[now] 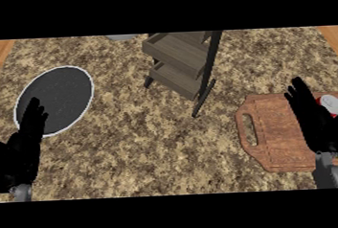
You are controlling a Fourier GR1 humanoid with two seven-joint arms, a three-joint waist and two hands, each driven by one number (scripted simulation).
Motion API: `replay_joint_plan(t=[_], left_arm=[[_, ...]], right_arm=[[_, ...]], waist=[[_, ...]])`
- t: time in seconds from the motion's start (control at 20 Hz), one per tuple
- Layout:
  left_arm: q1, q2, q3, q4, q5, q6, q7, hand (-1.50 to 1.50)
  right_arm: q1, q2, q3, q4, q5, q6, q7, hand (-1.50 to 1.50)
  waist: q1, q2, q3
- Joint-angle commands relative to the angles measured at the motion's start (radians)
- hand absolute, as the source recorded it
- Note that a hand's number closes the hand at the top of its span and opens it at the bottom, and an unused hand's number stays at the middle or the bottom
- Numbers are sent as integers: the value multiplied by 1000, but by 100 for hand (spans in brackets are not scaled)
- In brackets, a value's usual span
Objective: Pick the can from the cutting board and place it in the tiered basket
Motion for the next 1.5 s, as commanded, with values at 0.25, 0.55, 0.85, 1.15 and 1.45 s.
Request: replay_joint_plan(t=[0.25, 0.55, 0.85, 1.15, 1.45], left_arm=[[-46, -13, -54, 5, 52, -123, 5, 0], [-116, -59, -46, 66, 107, -227, -2, 0], [-72, -8, 7, 79, 137, -307, -27, 0], [-85, -14, 12, 104, 132, -294, -21, 0], [-108, 6, 48, 93, 171, -319, 33, 0]], right_arm=[[-141, -97, 97, -262, -186, 524, -249, 150], [-61, -221, -176, 116, -11, 341, -371, -150], [-3, -394, -191, -34, 147, 373, -458, -150], [26, -686, -155, -108, 396, 425, -396, -150], [109, -826, -55, -221, 497, 596, -339, -150]], waist=[[14, -14, -2], [33, 2, -4], [32, -4, -5], [28, -3, -8], [21, -5, -6]])
